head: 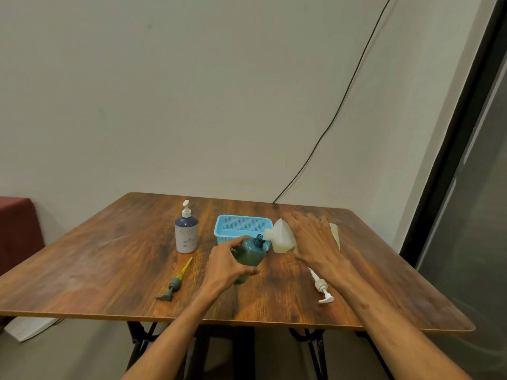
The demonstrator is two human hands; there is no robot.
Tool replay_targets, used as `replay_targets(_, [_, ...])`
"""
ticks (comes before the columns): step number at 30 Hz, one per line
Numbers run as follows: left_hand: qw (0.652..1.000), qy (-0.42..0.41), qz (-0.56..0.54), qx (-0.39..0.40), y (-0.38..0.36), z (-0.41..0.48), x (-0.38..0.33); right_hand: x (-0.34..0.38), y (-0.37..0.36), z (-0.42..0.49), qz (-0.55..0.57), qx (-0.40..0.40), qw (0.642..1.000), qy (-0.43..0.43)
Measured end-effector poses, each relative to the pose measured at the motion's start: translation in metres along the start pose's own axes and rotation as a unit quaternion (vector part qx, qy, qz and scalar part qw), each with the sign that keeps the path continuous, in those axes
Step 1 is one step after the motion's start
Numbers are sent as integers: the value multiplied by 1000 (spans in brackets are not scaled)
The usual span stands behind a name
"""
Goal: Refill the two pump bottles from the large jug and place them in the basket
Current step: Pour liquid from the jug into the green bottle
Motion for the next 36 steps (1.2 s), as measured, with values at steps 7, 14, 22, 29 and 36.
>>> replay_targets(7, [1000,2,1,1,-1,-1,-1,1,1,-1,-4,6,1000,-1])
replay_targets(14, [1000,2,-1,3,1,-1,-2,1,1,-1,6,-2,1000,3])
replay_targets(22, [1000,4,-4,6,1,-1,-2,0,0,0,4,1,1000,1])
replay_targets(29, [1000,7,-6,6,0,-1,-2,1,1,-1,7,5,1000,-1])
replay_targets(36, [1000,6,-8,10,1,0,-2,1,3,-2,-2,4,1000,-3])
Point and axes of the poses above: each hand's wrist, its own z-axis towards the middle knuckle, its own y-axis out of the back of the hand, x = y × z, the point moved 2 cm from there along z, towards the middle knuckle, and after that the axes turned 12 degrees about x, right-handed, at the moved point
